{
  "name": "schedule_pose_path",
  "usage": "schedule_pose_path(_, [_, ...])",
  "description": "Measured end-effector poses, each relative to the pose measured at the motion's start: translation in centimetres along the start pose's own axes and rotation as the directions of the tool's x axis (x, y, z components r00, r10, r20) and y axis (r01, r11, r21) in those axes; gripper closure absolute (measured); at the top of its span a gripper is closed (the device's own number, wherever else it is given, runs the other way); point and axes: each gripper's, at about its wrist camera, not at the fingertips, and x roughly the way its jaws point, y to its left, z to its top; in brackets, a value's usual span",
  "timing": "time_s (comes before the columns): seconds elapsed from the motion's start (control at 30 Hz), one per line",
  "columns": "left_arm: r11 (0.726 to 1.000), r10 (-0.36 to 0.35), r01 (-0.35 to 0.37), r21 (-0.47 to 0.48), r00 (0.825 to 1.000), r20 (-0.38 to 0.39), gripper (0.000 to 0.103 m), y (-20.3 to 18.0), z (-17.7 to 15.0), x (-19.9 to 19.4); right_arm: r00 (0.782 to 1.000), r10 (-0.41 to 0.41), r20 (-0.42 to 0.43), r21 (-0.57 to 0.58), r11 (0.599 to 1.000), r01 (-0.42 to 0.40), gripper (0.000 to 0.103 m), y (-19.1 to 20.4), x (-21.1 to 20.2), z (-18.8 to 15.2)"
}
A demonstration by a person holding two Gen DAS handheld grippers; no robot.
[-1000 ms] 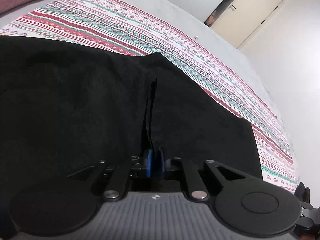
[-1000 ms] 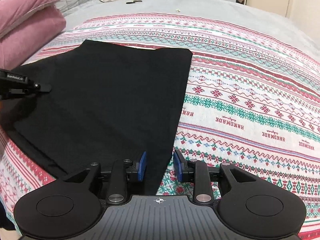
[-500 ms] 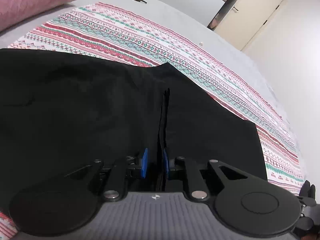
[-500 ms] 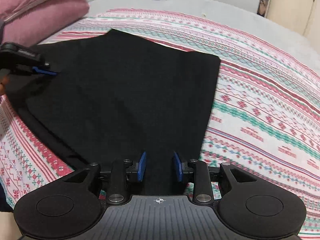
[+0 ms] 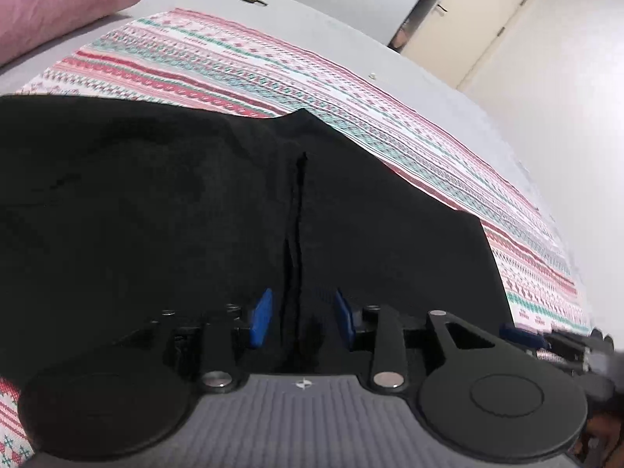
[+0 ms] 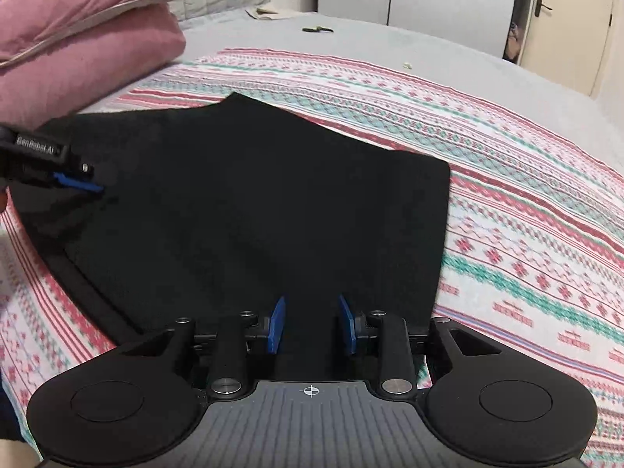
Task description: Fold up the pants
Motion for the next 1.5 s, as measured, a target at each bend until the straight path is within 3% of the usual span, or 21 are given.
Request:
schedule_pose_path(0.1, [1.0,0.022,-0.022,0.021,1.0,0.007,0.038,-0.4,0.0,0.0,1.0,0.005,0.004,0.039,0.999,-0.006,0.068,-0.2,0.5,0.6])
schedule_pose_path(0.3, [0.999,0.042,-0.042,-0.01,0.999,0.024,0.038,0.2,0.2,-0.5,1.0,0.02,-0.016,0.054,0.998,-0.019,0.067,0.6,1.6,0.8])
schedule_pose_path(0.53, [0.999,-0.026,0.025,0.037,0.999,0.028,0.038,-0.5,-0.9,-1.1,1.0,-0.023,0.011,-0.016,1.0,0.023,0.067,3.5,1.6,0.8])
schedule_pose_path(0.7, [0.998,0.047,-0.044,0.054,0.998,-0.052,0.038,0.0,-1.4,0.7,1.0,0.01,0.009,-0.027,1.0,-0.01,0.066,5.4,1.6,-0.1])
schedule_pose_path(0.9, [0.997,0.051,-0.047,0.064,0.997,-0.065,0.038,0.1,-1.2,1.1,1.0,-0.009,-0.01,-0.049,0.999,0.008,0.066,6.3,1.2,0.3])
schedule_pose_path(1.1, [0.996,0.065,-0.059,0.074,0.995,-0.075,0.038,0.1,-1.2,1.2,0.998,-0.003,-0.061,0.036,0.999,0.005,0.065,4.4,-0.2,-1.9])
schedule_pose_path(1.27, [0.996,0.072,-0.067,0.06,0.995,-0.076,0.038,0.1,-0.7,1.7,0.994,-0.006,-0.11,0.032,0.999,0.01,0.065,3.4,-1.7,-2.7])
schedule_pose_path(1.33, [0.997,0.066,-0.063,0.049,0.996,-0.061,0.038,0.2,-0.7,1.3,0.992,0.024,-0.126,0.052,0.998,-0.018,0.065,2.7,-1.9,-2.0])
schedule_pose_path(1.5, [0.998,0.031,-0.029,0.047,0.999,-0.033,0.038,-0.2,-0.5,0.8,0.998,0.037,-0.053,0.107,0.994,-0.032,0.065,1.0,-1.1,1.9])
